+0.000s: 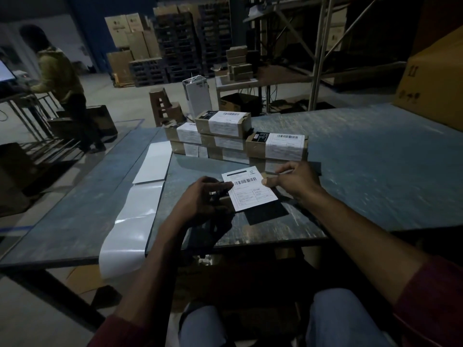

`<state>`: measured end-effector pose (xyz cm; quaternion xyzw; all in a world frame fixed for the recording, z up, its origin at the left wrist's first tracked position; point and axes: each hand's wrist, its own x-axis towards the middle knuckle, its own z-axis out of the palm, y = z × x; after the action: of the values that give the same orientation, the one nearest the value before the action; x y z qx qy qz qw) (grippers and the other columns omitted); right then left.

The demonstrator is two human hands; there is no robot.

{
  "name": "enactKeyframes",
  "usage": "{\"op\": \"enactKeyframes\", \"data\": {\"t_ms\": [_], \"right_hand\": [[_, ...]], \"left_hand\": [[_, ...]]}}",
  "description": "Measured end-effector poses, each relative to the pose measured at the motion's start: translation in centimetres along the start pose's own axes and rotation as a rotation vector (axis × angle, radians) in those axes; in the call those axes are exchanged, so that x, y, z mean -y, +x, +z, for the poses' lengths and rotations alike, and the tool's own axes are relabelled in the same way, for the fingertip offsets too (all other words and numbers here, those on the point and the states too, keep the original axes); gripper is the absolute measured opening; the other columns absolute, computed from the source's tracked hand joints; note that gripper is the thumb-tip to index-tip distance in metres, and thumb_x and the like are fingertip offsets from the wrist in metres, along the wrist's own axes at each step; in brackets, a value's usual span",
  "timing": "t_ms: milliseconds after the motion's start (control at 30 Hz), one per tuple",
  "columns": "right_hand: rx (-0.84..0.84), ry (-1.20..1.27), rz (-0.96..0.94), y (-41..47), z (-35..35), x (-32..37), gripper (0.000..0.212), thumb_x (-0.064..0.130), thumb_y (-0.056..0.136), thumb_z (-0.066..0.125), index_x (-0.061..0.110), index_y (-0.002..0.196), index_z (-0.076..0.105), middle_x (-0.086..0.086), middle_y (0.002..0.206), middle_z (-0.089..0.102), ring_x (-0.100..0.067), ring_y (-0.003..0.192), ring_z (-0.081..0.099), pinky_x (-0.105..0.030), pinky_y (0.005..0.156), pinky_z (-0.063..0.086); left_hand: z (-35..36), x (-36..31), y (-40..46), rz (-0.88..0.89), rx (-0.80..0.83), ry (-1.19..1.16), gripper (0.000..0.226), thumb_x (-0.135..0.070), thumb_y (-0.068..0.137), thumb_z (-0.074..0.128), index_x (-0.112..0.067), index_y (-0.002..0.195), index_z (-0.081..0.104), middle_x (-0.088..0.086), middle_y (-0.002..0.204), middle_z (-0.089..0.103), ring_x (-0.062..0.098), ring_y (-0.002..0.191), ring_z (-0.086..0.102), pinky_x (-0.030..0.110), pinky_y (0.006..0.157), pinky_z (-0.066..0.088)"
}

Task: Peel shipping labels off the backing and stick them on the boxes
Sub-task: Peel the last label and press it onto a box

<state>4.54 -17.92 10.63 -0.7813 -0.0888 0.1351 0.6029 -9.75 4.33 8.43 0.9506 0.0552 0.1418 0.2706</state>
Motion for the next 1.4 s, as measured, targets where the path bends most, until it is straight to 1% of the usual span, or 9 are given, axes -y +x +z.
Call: {"op": "enactKeyframes", "data": {"t_ms": [200, 367, 467, 567, 633, 733, 933, 1133, 1400], "right_hand": [[0.076, 0.128, 0.000, 0.8, 0.8, -0.4, 0.048, 0.026, 0.080, 0.090, 0.013, 0.120, 0.067, -0.010, 0.117, 0.069, -0.023, 0.092, 0.070, -0.032, 0.067, 0.057], [0.346, 0.103, -0.005, 1.2, 0.4, 1.2, 0.071, 0.049, 0.062, 0.097, 0.023, 0.123, 0.071, -0.002, 0.114, 0.079, -0.026, 0.108, 0.074, -0.046, 0.096, 0.058], [0.480, 0.116, -0.102, 0.6, -0.1, 1.9, 0.058, 0.035, 0.068, 0.092, 0.015, 0.120, 0.075, -0.003, 0.112, 0.080, -0.024, 0.107, 0.076, -0.046, 0.094, 0.060], [0.488, 0.208, -0.135, 0.1, -0.4, 2.2, 0.044, 0.020, 0.076, 0.089, 0.010, 0.117, 0.076, -0.006, 0.111, 0.081, -0.026, 0.104, 0.078, -0.047, 0.086, 0.062], [0.483, 0.244, -0.154, -0.2, -0.6, 2.4, 0.038, 0.014, 0.079, 0.087, 0.008, 0.114, 0.075, -0.007, 0.110, 0.081, -0.027, 0.104, 0.078, -0.045, 0.083, 0.062], [0.498, 0.258, -0.203, -0.6, -0.9, 3.2, 0.037, 0.012, 0.075, 0.086, 0.009, 0.109, 0.075, -0.008, 0.108, 0.081, -0.027, 0.101, 0.078, -0.042, 0.079, 0.064], [0.481, 0.249, -0.273, -0.9, -0.6, 3.6, 0.030, 0.009, 0.078, 0.086, 0.012, 0.106, 0.074, -0.005, 0.103, 0.082, -0.020, 0.094, 0.079, -0.028, 0.071, 0.065], [0.437, 0.182, -0.343, -0.7, -0.4, 2.9, 0.036, 0.015, 0.075, 0.089, 0.014, 0.107, 0.073, -0.003, 0.105, 0.081, -0.021, 0.095, 0.078, -0.040, 0.075, 0.064], [0.477, 0.239, -0.342, -0.7, 0.5, 3.1, 0.037, 0.012, 0.085, 0.082, 0.012, 0.119, 0.068, -0.002, 0.107, 0.080, -0.017, 0.096, 0.077, -0.027, 0.069, 0.062]], "left_hand": [[0.1, 0.7, -0.5, 0.094, -0.136, -0.035, 0.060, -0.013, 0.075, 0.092, -0.024, 0.131, 0.072, 0.002, 0.130, 0.058, 0.018, 0.118, 0.063, 0.033, 0.097, 0.056], [-0.8, -0.6, -1.3, 0.132, -0.289, -0.138, 0.062, -0.010, 0.073, 0.094, -0.020, 0.130, 0.072, -0.001, 0.137, 0.054, 0.014, 0.124, 0.061, 0.033, 0.093, 0.061], [-1.6, -0.9, -1.7, 0.171, -0.322, -0.078, 0.084, -0.026, 0.067, 0.098, -0.027, 0.143, 0.060, -0.007, 0.139, 0.054, 0.015, 0.127, 0.058, 0.046, 0.097, 0.058], [-2.4, -1.2, -2.0, 0.052, -0.207, -0.323, 0.106, -0.030, 0.066, 0.099, -0.042, 0.154, 0.041, -0.007, 0.151, 0.045, 0.014, 0.142, 0.046, 0.045, 0.113, 0.048], [-3.2, -1.8, -1.9, -0.058, -0.134, -0.611, 0.097, -0.035, 0.072, 0.093, -0.049, 0.152, 0.041, -0.003, 0.157, 0.043, 0.018, 0.148, 0.041, 0.051, 0.115, 0.043], [-4.4, -3.4, -0.7, -0.233, -0.052, -0.897, 0.076, -0.037, 0.081, 0.080, -0.040, 0.150, 0.048, 0.002, 0.146, 0.057, 0.027, 0.130, 0.061, 0.048, 0.095, 0.058], [-3.6, -7.1, 0.4, -0.288, -0.239, -0.835, 0.050, -0.013, 0.077, 0.091, -0.020, 0.123, 0.071, 0.003, 0.110, 0.078, 0.020, 0.092, 0.078, 0.041, 0.068, 0.065], [-2.2, -8.1, -0.2, -0.351, -0.369, -0.913, 0.041, -0.008, 0.071, 0.094, -0.010, 0.108, 0.077, 0.005, 0.101, 0.080, 0.025, 0.092, 0.079, 0.051, 0.067, 0.065], [-1.3, -7.9, -0.5, -0.384, -0.502, -0.906, 0.068, -0.015, 0.065, 0.098, -0.014, 0.127, 0.070, 0.003, 0.108, 0.079, 0.021, 0.096, 0.078, 0.051, 0.065, 0.065]]}}
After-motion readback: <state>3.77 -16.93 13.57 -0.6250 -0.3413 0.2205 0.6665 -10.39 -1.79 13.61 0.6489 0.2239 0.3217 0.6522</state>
